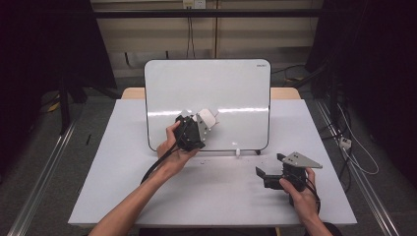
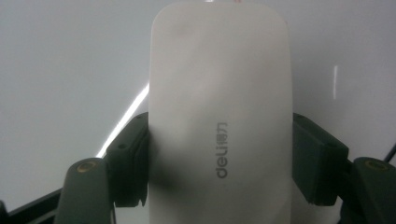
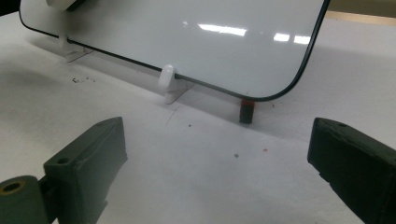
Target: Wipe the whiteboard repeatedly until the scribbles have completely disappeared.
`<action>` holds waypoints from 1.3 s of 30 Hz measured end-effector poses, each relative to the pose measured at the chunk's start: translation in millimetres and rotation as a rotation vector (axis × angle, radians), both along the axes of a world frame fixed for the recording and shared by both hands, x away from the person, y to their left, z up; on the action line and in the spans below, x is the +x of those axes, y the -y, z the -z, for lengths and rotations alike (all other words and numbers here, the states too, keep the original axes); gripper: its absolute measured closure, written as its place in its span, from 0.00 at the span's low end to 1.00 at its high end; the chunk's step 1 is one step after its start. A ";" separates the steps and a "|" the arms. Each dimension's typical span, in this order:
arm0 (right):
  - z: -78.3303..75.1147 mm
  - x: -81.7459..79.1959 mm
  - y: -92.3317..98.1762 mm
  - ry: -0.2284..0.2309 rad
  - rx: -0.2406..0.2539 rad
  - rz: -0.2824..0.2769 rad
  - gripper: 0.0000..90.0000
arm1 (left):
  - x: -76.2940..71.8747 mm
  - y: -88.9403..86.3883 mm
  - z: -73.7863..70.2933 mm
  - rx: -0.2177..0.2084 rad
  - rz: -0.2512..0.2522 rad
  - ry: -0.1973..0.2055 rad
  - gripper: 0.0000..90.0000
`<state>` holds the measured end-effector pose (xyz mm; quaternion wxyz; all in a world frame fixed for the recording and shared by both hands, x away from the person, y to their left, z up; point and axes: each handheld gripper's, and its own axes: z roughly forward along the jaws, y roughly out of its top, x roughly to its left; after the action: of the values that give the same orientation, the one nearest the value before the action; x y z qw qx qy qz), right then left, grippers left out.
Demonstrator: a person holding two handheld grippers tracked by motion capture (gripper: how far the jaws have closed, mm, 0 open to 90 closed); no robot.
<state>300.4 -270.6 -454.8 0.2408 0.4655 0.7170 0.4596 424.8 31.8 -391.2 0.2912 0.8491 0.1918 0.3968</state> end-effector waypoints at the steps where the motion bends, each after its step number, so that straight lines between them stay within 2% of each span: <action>1: 0.0 0.0 0.2 0.000 0.000 0.000 0.05 | 2.1 0.6 -2.4 -0.004 -0.003 -0.001 0.35; 8: 0.0 -0.2 -0.2 -0.002 0.004 -0.002 0.05 | 16.8 4.3 -19.5 -0.021 -0.022 -0.002 0.35; 13: 0.0 -0.1 0.1 0.000 0.004 -0.001 0.05 | 26.4 6.1 -30.6 -0.045 -0.032 -0.004 0.35; 15: -0.2 -0.3 0.0 0.000 0.004 -0.001 0.05 | 30.3 5.4 -34.7 -0.075 -0.040 -0.004 0.35; 19: 0.0 -0.1 0.3 0.000 0.005 0.000 0.05 | 36.0 7.6 -40.6 -0.087 -0.054 -0.008 0.35; 28: 0.2 0.2 -0.2 -0.001 0.001 -0.002 0.05 | 35.5 15.5 -39.1 -0.071 -0.081 0.012 0.35; 32: -0.1 0.1 -0.7 -0.005 0.002 0.000 0.05 | 34.2 20.3 -37.2 -0.040 -0.071 0.019 0.35; 39: 0.0 0.0 -0.7 -0.003 0.001 -0.003 0.05 | 30.1 31.0 -31.9 -0.028 -0.047 0.001 0.35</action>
<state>300.4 -269.9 -454.7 0.2387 0.4655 0.7178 0.4595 454.9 0.7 -359.4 0.2938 0.8399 0.2171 0.4013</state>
